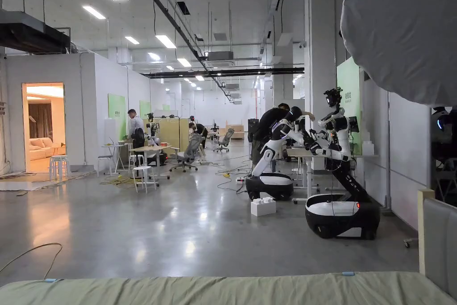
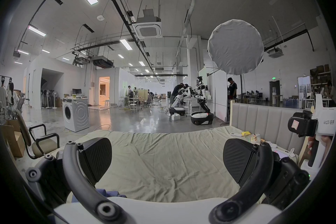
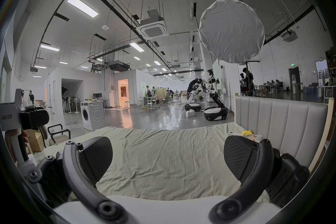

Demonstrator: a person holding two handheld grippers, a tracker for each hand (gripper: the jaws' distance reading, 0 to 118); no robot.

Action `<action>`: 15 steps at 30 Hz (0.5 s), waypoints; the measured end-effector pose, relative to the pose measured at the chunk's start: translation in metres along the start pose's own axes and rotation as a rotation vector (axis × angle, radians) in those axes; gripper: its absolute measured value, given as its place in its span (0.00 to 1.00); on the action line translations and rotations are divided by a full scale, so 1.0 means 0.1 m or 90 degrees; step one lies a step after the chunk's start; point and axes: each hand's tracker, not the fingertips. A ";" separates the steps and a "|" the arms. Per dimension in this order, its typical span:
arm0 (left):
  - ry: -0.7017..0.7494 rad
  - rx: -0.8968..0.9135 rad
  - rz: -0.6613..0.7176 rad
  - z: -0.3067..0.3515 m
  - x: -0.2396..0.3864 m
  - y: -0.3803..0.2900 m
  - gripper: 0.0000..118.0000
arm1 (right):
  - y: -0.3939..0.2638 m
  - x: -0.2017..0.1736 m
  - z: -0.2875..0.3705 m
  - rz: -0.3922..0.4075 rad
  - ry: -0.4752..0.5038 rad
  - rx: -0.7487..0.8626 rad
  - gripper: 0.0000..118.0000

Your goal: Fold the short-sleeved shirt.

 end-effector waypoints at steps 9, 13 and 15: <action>0.001 -0.005 0.003 0.00 0.01 0.00 1.00 | -0.02 -0.01 0.00 -0.004 0.007 -0.011 1.00; -0.007 -0.006 0.009 0.00 0.03 0.01 1.00 | 0.01 -0.01 -0.03 -0.043 0.041 -0.027 1.00; -0.010 -0.009 0.012 0.00 0.04 0.01 1.00 | 0.05 -0.04 -0.06 -0.065 0.061 -0.043 1.00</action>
